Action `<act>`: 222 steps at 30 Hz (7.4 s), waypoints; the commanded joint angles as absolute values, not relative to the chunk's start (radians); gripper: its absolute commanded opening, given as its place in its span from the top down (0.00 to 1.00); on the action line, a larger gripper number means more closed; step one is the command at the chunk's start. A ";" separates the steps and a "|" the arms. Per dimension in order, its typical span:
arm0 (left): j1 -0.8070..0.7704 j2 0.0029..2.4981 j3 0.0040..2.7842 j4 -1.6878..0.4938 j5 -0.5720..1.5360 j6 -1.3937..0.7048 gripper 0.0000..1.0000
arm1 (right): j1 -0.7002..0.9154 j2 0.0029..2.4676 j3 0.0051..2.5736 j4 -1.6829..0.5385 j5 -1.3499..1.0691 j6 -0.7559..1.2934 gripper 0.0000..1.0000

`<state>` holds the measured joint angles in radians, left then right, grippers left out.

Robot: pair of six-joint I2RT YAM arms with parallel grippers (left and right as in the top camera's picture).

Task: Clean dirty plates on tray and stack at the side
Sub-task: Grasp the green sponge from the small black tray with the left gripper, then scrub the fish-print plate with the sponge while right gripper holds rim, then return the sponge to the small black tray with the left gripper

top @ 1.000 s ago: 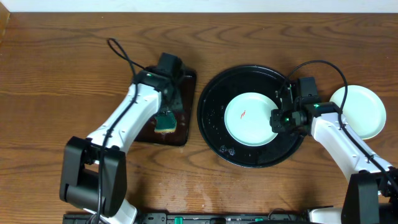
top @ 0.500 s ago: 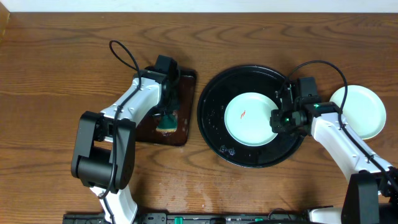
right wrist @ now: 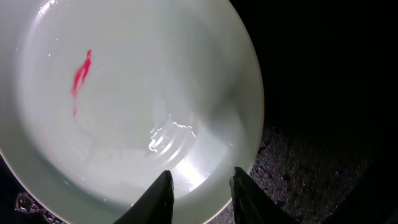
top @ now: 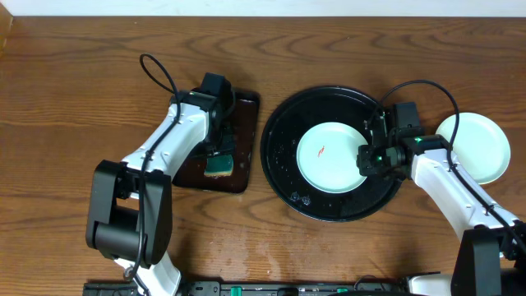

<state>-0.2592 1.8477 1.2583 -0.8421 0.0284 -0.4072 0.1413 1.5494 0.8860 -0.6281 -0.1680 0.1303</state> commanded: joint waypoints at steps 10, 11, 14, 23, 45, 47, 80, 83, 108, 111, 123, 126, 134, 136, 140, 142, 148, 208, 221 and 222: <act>-0.275 1.853 1.076 -0.654 0.073 -0.401 0.92 | 0.138 1.549 0.882 -0.617 -0.176 0.141 0.69; -0.275 1.849 1.081 -0.662 0.072 -0.400 0.93 | 0.138 1.549 0.882 -0.612 -0.168 0.142 0.69; -0.275 1.831 1.112 -0.709 0.072 -0.395 0.93 | 0.138 1.549 0.882 -0.594 -0.119 0.143 0.69; -0.291 1.705 1.306 -0.891 0.072 -0.359 0.92 | 0.118 1.570 0.881 -0.527 -0.010 0.231 0.69; -0.704 1.849 1.328 -0.472 0.299 -0.469 0.92 | 0.154 1.736 0.881 -0.549 -0.136 0.146 0.99; -0.728 1.909 1.328 -0.428 0.314 -0.502 0.92 | 0.159 1.736 0.881 -0.552 -0.136 0.141 0.99; -0.715 2.104 1.399 -0.559 0.054 -0.459 0.91 | 0.161 1.736 0.881 -0.561 -0.124 0.114 0.99; -0.723 2.112 1.399 -0.447 0.315 -0.566 0.90 | 0.161 1.736 0.881 -0.561 -0.124 0.114 0.99; -0.678 2.126 1.407 -0.734 -0.304 -0.551 0.92 | 0.161 1.736 0.881 -0.565 -0.124 0.114 0.99; -0.669 2.126 1.426 -0.758 -0.320 -0.562 0.92 | 0.161 1.736 0.881 -0.565 -0.124 0.114 0.99; -0.704 2.127 1.427 -0.437 0.402 -0.609 0.88 | 0.161 1.736 0.881 -0.565 -0.124 0.114 0.99; -0.731 2.133 1.427 -0.401 0.434 -0.610 0.88 | 0.161 1.736 0.881 -0.565 -0.124 0.115 0.99; -0.806 2.183 1.424 -0.411 0.486 -0.596 0.87 | 0.161 1.736 0.881 -0.565 -0.124 0.115 0.99; -0.802 2.192 1.424 -0.432 0.482 -0.588 0.87 | 0.161 1.736 0.881 -0.566 -0.124 0.115 0.99; -0.752 2.189 1.426 -0.542 0.351 -0.571 0.92 | 0.161 1.736 0.881 -0.568 -0.124 0.114 0.99; -0.728 2.187 1.432 -0.613 0.229 -0.569 0.93 | 0.161 1.736 0.881 -0.568 -0.124 0.114 0.99; -0.670 2.159 1.488 -0.825 -0.192 -0.570 0.93 | 0.161 1.736 0.881 -0.567 -0.124 0.115 0.99; -0.356 1.372 1.330 -0.931 -0.048 -0.420 0.18 | 0.185 1.320 0.891 -0.596 -0.023 0.076 0.99; -0.356 1.373 1.330 -0.931 -0.048 -0.420 0.18 | 0.342 1.167 0.891 -0.585 0.350 0.043 0.99; -0.356 1.373 1.330 -0.931 -0.048 -0.420 0.18 | 0.360 1.167 0.891 -0.585 0.371 0.043 0.99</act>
<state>-0.3614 1.3727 1.3140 -0.9279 -0.0509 -0.4213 0.3164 1.1870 0.8864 -0.5869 0.2539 0.0605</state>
